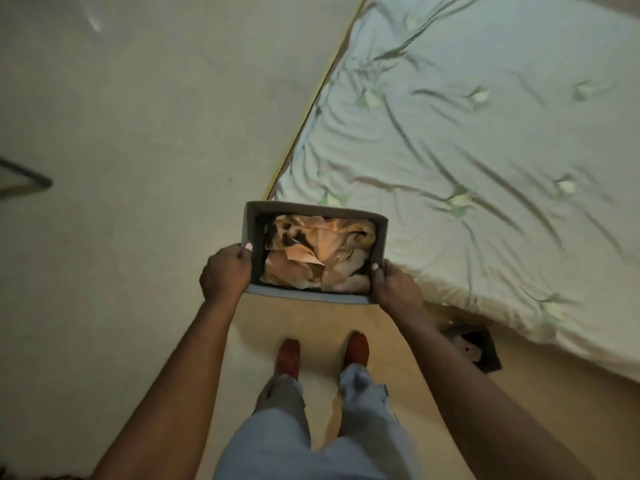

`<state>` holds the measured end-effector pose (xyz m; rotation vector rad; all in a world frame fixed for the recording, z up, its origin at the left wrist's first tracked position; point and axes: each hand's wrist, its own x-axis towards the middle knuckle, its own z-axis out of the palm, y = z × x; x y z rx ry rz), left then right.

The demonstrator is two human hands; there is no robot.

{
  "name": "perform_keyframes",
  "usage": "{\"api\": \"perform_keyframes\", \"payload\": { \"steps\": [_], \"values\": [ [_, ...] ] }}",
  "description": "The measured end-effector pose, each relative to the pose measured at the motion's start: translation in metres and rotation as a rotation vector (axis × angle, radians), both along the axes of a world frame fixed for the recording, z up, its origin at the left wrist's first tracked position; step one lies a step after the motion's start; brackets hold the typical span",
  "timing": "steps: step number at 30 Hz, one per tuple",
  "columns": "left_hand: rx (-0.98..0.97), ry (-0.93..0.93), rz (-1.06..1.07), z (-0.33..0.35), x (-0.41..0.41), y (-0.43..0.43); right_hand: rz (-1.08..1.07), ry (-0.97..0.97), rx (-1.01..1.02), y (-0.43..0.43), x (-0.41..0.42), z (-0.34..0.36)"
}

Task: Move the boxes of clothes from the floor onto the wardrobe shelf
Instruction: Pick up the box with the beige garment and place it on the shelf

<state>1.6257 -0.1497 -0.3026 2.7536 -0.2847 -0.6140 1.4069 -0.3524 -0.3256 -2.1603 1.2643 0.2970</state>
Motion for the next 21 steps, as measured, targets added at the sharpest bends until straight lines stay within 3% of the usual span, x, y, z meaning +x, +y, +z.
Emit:
{"api": "perform_keyframes", "payload": {
  "steps": [8, 21],
  "values": [
    [-0.155, -0.132, -0.380, 0.105, -0.025, -0.050, -0.408, -0.108, -0.126, 0.032, -0.094, 0.113],
    [-0.292, -0.070, -0.870, 0.163, -0.207, -0.166, -1.029, -0.097, -0.346, 0.066, -0.296, 0.163]
  ]
}}
